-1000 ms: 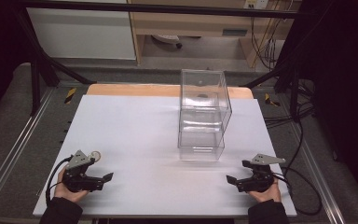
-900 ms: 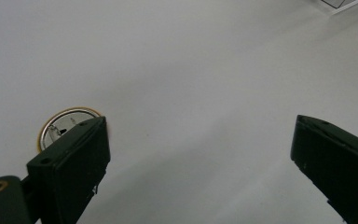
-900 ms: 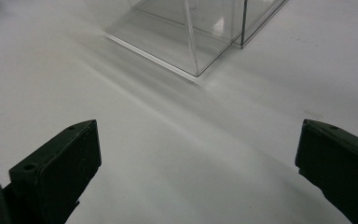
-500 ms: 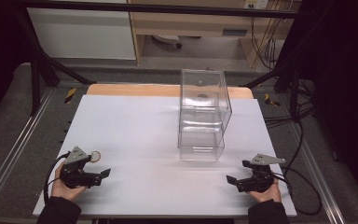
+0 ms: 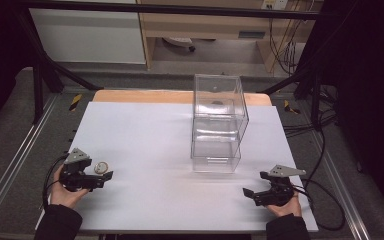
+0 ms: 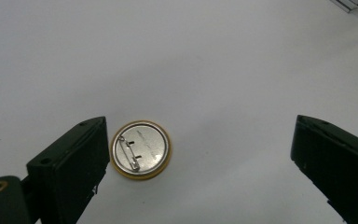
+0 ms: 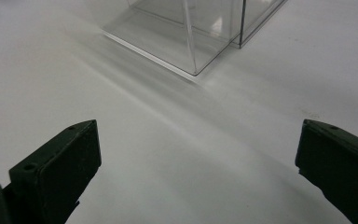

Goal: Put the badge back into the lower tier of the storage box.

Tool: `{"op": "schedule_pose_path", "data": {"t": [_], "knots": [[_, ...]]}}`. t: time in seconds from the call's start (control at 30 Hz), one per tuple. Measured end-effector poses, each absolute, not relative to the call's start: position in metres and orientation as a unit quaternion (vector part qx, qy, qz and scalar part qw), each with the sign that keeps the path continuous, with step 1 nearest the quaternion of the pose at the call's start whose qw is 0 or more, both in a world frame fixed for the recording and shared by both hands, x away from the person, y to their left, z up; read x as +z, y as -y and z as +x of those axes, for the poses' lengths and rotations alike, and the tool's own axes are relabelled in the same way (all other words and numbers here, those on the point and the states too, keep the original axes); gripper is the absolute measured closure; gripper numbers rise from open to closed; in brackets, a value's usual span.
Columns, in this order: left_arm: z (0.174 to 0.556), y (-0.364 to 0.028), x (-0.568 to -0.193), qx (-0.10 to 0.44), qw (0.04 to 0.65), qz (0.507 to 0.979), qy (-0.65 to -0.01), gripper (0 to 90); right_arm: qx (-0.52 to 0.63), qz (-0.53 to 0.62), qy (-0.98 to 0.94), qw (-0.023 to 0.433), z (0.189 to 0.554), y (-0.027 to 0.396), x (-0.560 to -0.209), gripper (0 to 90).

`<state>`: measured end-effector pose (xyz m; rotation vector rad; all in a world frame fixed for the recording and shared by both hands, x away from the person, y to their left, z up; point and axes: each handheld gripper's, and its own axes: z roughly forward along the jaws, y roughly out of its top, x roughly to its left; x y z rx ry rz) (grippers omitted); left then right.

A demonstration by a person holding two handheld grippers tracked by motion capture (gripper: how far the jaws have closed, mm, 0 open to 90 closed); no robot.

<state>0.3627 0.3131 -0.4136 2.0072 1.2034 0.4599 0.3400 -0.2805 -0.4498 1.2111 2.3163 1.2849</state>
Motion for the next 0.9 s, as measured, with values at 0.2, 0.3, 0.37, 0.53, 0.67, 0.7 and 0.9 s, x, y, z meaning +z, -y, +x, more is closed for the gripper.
{"op": "schedule_pose_path", "data": {"t": [0.2, 0.3, 0.37, 0.53, 0.67, 0.7, 0.9], "knots": [[0.372, -0.317, -0.415, 0.184, 0.352, 0.781, -0.482, 4.4, 0.439, 0.41, -0.791, 0.116, 0.34, 0.281, -0.45, 0.7], [0.377, -0.319, -0.421, 0.187, 0.338, 0.777, -0.497, 4.5, 0.438, 0.409, -0.792, 0.117, 0.341, 0.281, -0.45, 0.7], [0.378, -0.32, -0.422, 0.187, 0.336, 0.776, -0.5, 5.3, 0.438, 0.409, -0.792, 0.116, 0.341, 0.28, -0.45, 0.7], [0.382, -0.325, -0.433, 0.189, 0.315, 0.776, -0.513, 7.1, 0.437, 0.41, -0.792, 0.115, 0.341, 0.28, -0.451, 0.7], [0.385, -0.326, -0.434, 0.198, 0.313, 0.773, -0.515, 11.6, 0.436, 0.407, -0.794, 0.117, 0.341, 0.28, -0.451, 0.8], [0.385, -0.326, -0.434, 0.198, 0.313, 0.773, -0.515, 13.3, 0.436, 0.407, -0.794, 0.117, 0.341, 0.28, -0.451, 0.8], [0.389, -0.323, -0.438, 0.199, 0.3, 0.779, -0.513, 20.4, 0.436, 0.407, -0.794, 0.117, 0.342, 0.28, -0.451, 0.7]]}}
